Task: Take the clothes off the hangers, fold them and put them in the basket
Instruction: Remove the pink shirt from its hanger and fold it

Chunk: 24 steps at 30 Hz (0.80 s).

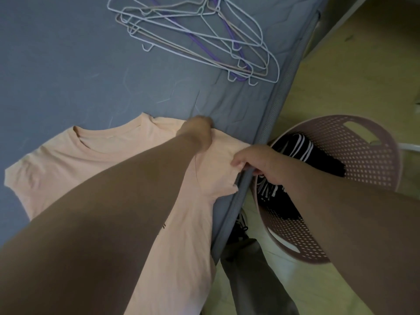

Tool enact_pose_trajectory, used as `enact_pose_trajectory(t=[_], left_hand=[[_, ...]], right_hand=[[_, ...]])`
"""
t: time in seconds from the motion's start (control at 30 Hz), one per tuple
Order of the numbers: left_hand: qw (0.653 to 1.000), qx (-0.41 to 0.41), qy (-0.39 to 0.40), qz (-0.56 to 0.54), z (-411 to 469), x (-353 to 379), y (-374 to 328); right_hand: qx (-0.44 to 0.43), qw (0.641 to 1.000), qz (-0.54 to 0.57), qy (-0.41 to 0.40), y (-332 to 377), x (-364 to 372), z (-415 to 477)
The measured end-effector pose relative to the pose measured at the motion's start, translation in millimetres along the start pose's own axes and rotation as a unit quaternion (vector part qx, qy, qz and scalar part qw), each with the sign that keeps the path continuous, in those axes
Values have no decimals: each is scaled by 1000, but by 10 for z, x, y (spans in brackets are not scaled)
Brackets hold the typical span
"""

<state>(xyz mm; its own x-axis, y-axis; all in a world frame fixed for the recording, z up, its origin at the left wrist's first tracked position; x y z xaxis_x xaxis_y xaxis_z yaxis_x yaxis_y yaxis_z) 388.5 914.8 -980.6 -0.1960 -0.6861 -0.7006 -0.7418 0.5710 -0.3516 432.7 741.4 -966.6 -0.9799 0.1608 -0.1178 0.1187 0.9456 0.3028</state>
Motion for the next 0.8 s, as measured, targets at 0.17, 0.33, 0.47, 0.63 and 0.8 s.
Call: enact_pose_trajectory(t=[0.17,0.33,0.47,0.63,0.8], left_hand=[[1000,-8,10,-2,-35,68,-57],[998,42,39,-1,-79,101,-255],[996,48,55,-49,-124,101,-343],[986,-6,89,-144,-200,189,-336],[988,11,114,-100,-321,317,-410]], right_hand=[[22,956,284,-67,-194,226,83],[41,971,191,-137,-397,536,17],[72,974,54,-210,-543,519,-34],[54,947,-8,-317,-473,403,-240],[78,921,-89,-371,-460,434,-308]])
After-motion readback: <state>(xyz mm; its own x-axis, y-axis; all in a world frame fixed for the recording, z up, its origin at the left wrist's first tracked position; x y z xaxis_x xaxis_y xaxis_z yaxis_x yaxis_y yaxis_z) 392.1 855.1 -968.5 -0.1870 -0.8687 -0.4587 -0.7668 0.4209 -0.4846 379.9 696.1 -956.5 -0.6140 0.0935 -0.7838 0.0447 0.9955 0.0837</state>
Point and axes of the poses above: each hand's wrist, its own z-axis towards the middle knuckle, its own x-axis out of the palm, y = z × x, the point moved 9 cm from there along z, towards the middle knuckle, and after that the axes turned 10 degrees about -z, right-handed, at the moved point
